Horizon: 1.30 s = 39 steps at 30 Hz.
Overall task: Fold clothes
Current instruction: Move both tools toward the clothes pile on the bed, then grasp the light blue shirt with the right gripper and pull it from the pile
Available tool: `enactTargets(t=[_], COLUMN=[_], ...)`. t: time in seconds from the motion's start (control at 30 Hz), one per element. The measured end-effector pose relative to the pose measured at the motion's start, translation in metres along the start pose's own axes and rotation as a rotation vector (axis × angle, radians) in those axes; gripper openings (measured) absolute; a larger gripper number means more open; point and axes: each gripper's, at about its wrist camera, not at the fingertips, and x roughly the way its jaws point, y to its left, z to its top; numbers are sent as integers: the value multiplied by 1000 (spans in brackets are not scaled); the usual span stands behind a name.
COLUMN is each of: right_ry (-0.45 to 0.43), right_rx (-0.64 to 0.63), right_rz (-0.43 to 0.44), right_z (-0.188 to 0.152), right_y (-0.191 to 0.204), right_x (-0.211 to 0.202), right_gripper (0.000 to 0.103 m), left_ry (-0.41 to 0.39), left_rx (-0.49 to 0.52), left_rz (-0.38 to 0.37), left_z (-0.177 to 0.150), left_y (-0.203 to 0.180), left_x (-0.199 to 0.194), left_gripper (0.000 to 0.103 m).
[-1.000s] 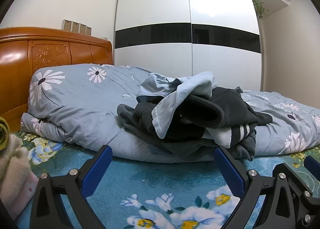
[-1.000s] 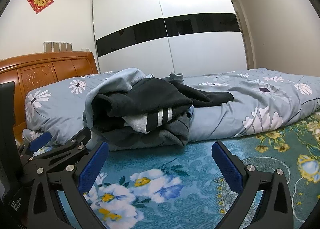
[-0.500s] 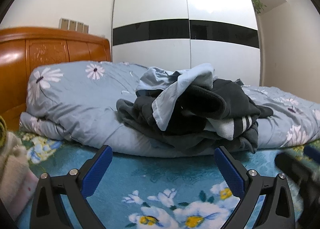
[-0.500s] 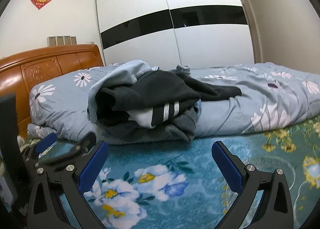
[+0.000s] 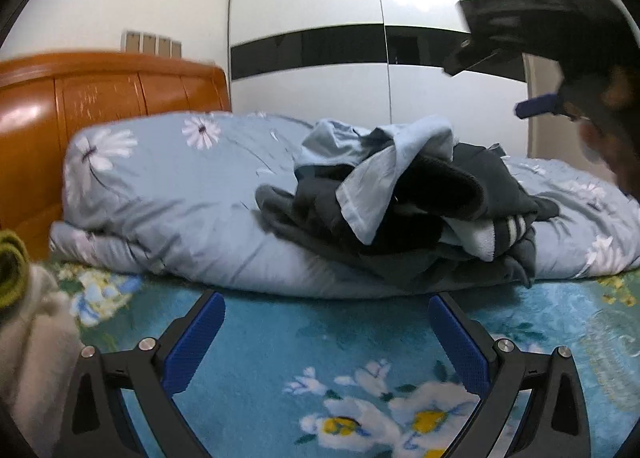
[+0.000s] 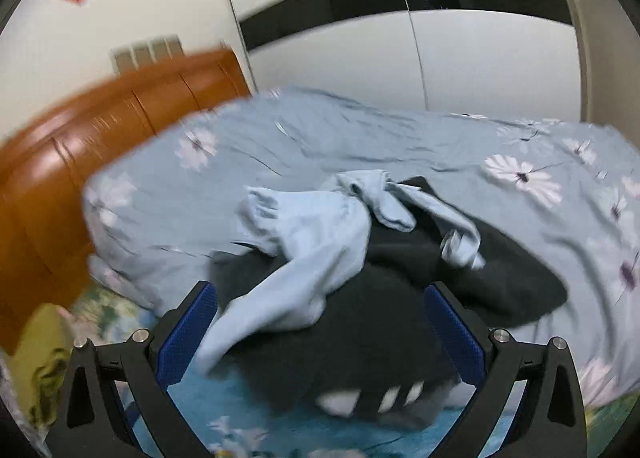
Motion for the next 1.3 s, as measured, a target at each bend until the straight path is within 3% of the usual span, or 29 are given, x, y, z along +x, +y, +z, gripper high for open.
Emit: enactTargets(t=[0.1, 0.2, 0.27, 0.37, 0.4, 0.43, 0.5, 0.63, 0.73, 0.83, 1.0, 1.13, 1.23, 1.3], right_ry=[43, 90, 119, 166, 199, 226, 222, 124, 17, -68, -165, -197, -183, -162], right_rx=[35, 67, 83, 66, 77, 106, 192, 163, 125, 61, 58, 104, 109, 122], right_rz=[-5, -24, -17, -50, -86, -109, -102, -136, -117, -103, -136, -162, -166, -151], right_z=[13, 16, 13, 8, 5, 2, 0, 21, 39, 33, -9, -57, -102, -139], right_y=[-1, 0, 6, 17, 16, 12, 1, -3, 0, 10, 2, -7, -10, -8], right_x=[23, 52, 67, 80, 87, 90, 83, 35, -28, -100, -208, -280, -309, -317], right_gripper=[103, 101, 91, 47, 41, 23, 9, 7, 7, 7, 7, 7, 7, 7], left_ry=[17, 15, -2, -20, -22, -23, -28, -34, -43, -57, -103, -145, -169, -143], left_rx=[-39, -36, -29, -28, -33, -37, -43, -42, -36, -36, -59, -49, -18, 3], left_rz=[-63, -65, -55, -43, -41, -40, -40, -35, -31, -34, -79, -186, -233, -262], left_z=[0, 3, 4, 4, 5, 5, 6, 9, 12, 19, 34, 50, 55, 53], left_y=[4, 4, 5, 10, 12, 14, 19, 23, 24, 26, 29, 21, 11, 4], left_x=[-3, -7, -8, -9, -9, -10, -11, -13, -16, -24, -48, -78, -103, -114], left_gripper=[103, 103, 103, 103, 103, 103, 103, 103, 103, 103, 103, 103, 103, 103])
